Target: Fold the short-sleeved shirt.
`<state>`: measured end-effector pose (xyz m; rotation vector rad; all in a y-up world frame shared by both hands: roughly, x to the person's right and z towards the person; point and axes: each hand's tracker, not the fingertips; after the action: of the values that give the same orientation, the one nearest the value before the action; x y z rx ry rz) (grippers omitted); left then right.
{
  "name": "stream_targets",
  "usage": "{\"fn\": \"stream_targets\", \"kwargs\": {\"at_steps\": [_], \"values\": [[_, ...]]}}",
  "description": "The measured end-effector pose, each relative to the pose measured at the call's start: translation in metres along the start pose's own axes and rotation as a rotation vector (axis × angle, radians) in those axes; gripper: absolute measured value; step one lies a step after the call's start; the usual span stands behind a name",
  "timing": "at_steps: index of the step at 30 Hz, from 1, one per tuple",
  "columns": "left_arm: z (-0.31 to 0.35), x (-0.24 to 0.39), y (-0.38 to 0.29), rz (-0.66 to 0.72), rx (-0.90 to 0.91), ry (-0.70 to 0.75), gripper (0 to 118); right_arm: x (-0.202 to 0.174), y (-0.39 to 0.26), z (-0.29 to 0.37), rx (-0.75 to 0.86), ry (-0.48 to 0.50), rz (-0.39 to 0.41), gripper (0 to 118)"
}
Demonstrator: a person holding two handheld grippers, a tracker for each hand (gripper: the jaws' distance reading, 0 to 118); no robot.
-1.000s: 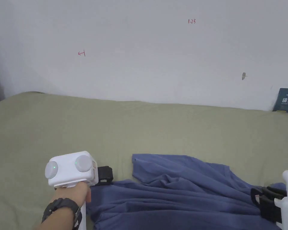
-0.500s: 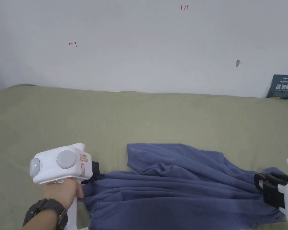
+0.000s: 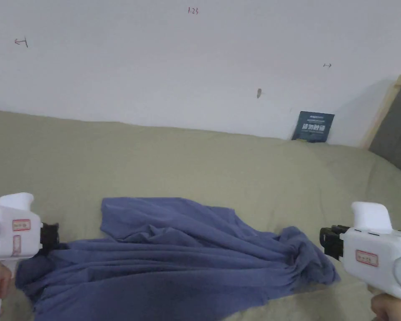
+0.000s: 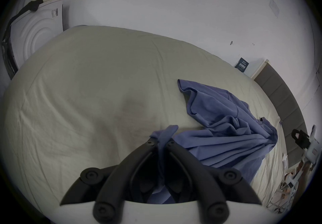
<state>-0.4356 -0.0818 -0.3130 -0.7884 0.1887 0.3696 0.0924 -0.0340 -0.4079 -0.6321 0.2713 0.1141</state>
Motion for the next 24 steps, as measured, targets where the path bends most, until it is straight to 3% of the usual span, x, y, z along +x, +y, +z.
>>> {"fn": "stream_targets", "kwargs": {"at_steps": [3, 5, 6, 8, 9, 12, 13, 15, 19, 21, 22, 24], "values": [[0.001, 0.003, -0.001, -0.010, -0.011, -0.007, 3, 0.011, 0.009, -0.025, -0.043, -0.015, 0.020, 0], [0.001, 0.008, -0.005, -0.027, -0.023, -0.004, 3, 0.013, 0.018, -0.045, -0.089, -0.025, 0.043, 7], [0.001, 0.010, -0.008, -0.033, -0.027, 0.002, 3, 0.014, 0.024, -0.055, -0.123, 0.010, 0.048, 18], [-0.003, 0.006, -0.008, -0.034, -0.037, -0.001, 3, 0.023, 0.035, -0.079, -0.237, 0.107, 0.013, 64], [-0.004, 0.006, -0.011, -0.028, -0.043, -0.004, 3, 0.025, 0.038, -0.090, -0.293, 0.087, -0.029, 75], [-0.009, 0.000, -0.015, -0.021, -0.064, -0.008, 3, 0.031, 0.038, -0.107, -0.359, 0.026, -0.085, 76], [-0.009, 0.000, -0.016, -0.041, -0.067, 0.005, 3, 0.025, 0.042, -0.107, -0.293, -0.029, 0.002, 76], [-0.009, -0.001, -0.018, -0.049, -0.074, 0.009, 3, 0.016, 0.051, -0.113, -0.254, -0.006, 0.128, 77], [-0.012, -0.007, -0.022, -0.025, -0.083, -0.001, 3, 0.013, 0.053, -0.131, -0.458, -0.013, -0.004, 78], [-0.013, -0.007, -0.023, -0.046, -0.083, 0.003, 3, 0.007, 0.051, -0.128, -0.407, 0.021, 0.037, 78], [-0.014, -0.007, -0.023, -0.044, -0.085, 0.003, 3, 0.005, 0.049, -0.130, -0.410, 0.004, 0.035, 78], [-0.016, -0.009, -0.023, -0.034, -0.089, -0.011, 3, 0.007, 0.043, -0.142, -0.517, -0.098, -0.047, 78]]}}
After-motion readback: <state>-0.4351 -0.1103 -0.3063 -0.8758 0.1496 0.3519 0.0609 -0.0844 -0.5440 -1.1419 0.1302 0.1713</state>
